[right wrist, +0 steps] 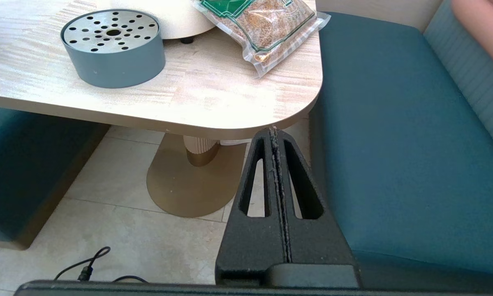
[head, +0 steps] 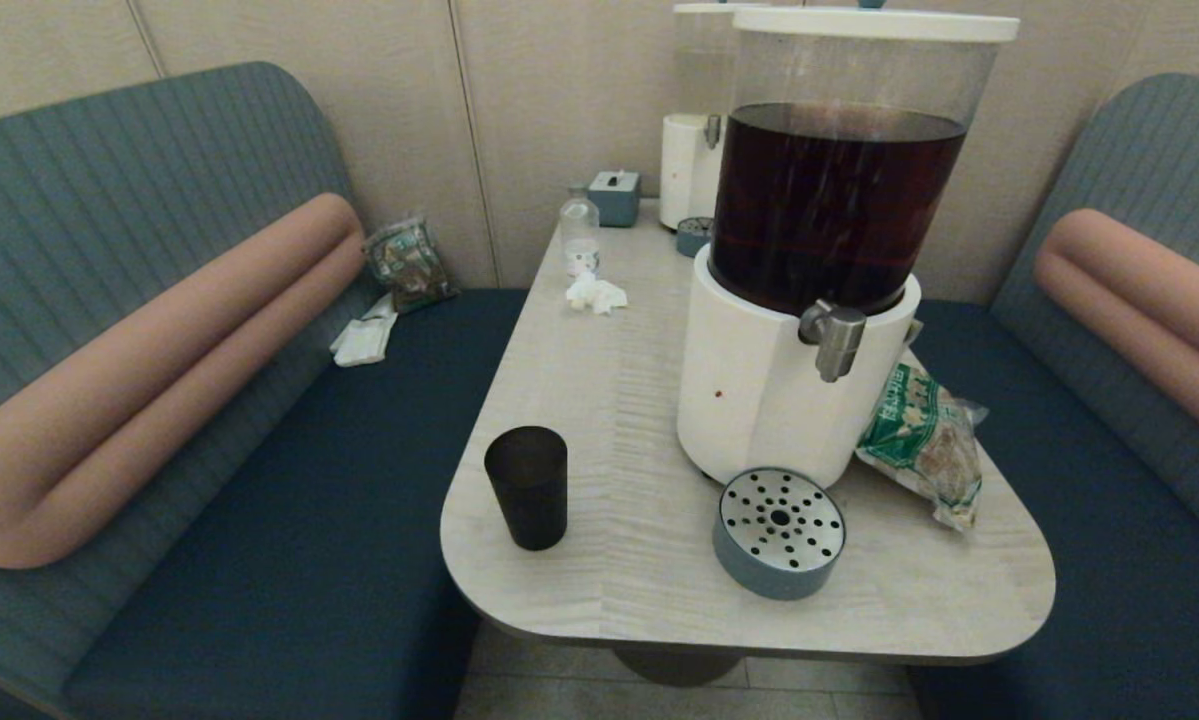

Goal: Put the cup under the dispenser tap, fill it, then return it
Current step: Pick up the cup

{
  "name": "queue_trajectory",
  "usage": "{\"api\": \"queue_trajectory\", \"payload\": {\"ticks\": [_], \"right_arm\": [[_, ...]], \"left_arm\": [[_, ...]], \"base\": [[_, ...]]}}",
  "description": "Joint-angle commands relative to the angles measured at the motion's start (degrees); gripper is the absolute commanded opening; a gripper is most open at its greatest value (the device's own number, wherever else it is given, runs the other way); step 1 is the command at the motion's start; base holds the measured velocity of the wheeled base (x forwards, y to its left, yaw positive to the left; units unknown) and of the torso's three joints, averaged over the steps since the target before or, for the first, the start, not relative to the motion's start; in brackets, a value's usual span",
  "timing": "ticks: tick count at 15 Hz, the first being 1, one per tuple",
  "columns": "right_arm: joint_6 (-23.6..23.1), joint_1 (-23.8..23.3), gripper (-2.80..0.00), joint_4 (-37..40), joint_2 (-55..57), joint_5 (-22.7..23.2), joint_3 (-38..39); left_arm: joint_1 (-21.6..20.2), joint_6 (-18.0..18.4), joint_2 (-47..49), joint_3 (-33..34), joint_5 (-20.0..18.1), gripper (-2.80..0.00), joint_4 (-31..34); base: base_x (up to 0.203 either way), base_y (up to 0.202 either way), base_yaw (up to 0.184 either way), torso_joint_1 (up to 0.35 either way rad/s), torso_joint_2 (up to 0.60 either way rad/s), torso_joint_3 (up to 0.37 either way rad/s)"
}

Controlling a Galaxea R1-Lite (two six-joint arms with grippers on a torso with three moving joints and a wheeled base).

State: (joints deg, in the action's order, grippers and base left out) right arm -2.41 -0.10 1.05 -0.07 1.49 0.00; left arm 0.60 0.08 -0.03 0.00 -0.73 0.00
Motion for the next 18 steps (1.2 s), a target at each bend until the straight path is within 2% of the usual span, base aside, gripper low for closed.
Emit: {"api": "queue_trajectory", "payload": {"ticks": [1,3,6,8,9,10,11,13,15,17,18], "right_arm": [[-0.05,0.01,-2.8,-0.08,0.07,0.05,0.04],[-0.05,0.01,-2.8,-0.08,0.07,0.01,0.09],[-0.05,0.01,-2.8,-0.08,0.07,0.01,0.09],[-0.05,0.01,-2.8,-0.08,0.07,0.01,0.09],[-0.05,0.01,-2.8,-0.08,0.07,0.01,0.09],[-0.05,0.01,-2.8,-0.08,0.07,0.01,0.09],[-0.05,0.01,-2.8,-0.08,0.07,0.01,0.09],[-0.05,0.01,-2.8,-0.08,0.07,0.01,0.01],[-0.05,0.01,-2.8,-0.08,0.07,0.08,0.09],[-0.13,0.01,-2.8,-0.17,0.07,0.09,0.09],[-0.53,0.01,-2.8,-0.17,0.09,0.09,0.09]], "left_arm": [[0.02,-0.17,-0.06,0.0,-0.23,-2.8,0.26],[-0.06,-0.55,-0.04,-1.81,-0.82,-2.8,-0.3],[-0.08,-3.09,5.11,-14.45,-4.16,-2.8,4.09],[2.0,-8.57,15.35,-24.65,-6.38,-2.8,4.16],[3.82,-11.82,23.46,-30.43,-8.11,-2.8,3.25],[5.25,-14.33,31.31,-35.43,-10.45,-2.61,2.13],[6.52,-16.33,38.89,-39.84,-14.08,0.0,0.32],[8.13,-17.85,51.59,-45.55,-23.31,0.0,-6.38],[6.6,-16.07,63.69,-46.75,-36.07,0.0,-22.4],[0.78,-10.82,73.89,-45.46,-48.19,0.0,-38.45],[-3.49,-7.86,77.32,-44.71,-53.02,0.0,-42.87]], "base": [[0.0,0.0,0.0,0.0,0.0,0.0],[0.0,0.0,0.0,0.0,0.0,0.0],[0.0,0.0,0.0,0.0,0.0,0.0],[0.0,0.0,0.0,0.0,0.0,0.0],[0.0,0.0,0.0,0.0,0.0,0.0],[0.0,0.0,0.0,0.0,0.0,0.0],[0.0,0.0,0.0,0.0,0.0,0.0],[0.0,0.0,0.0,0.0,0.0,0.0],[0.0,0.0,0.0,0.0,0.0,0.0],[0.0,0.0,0.0,0.0,0.0,0.0],[0.0,0.0,0.0,0.0,0.0,0.0]]}}
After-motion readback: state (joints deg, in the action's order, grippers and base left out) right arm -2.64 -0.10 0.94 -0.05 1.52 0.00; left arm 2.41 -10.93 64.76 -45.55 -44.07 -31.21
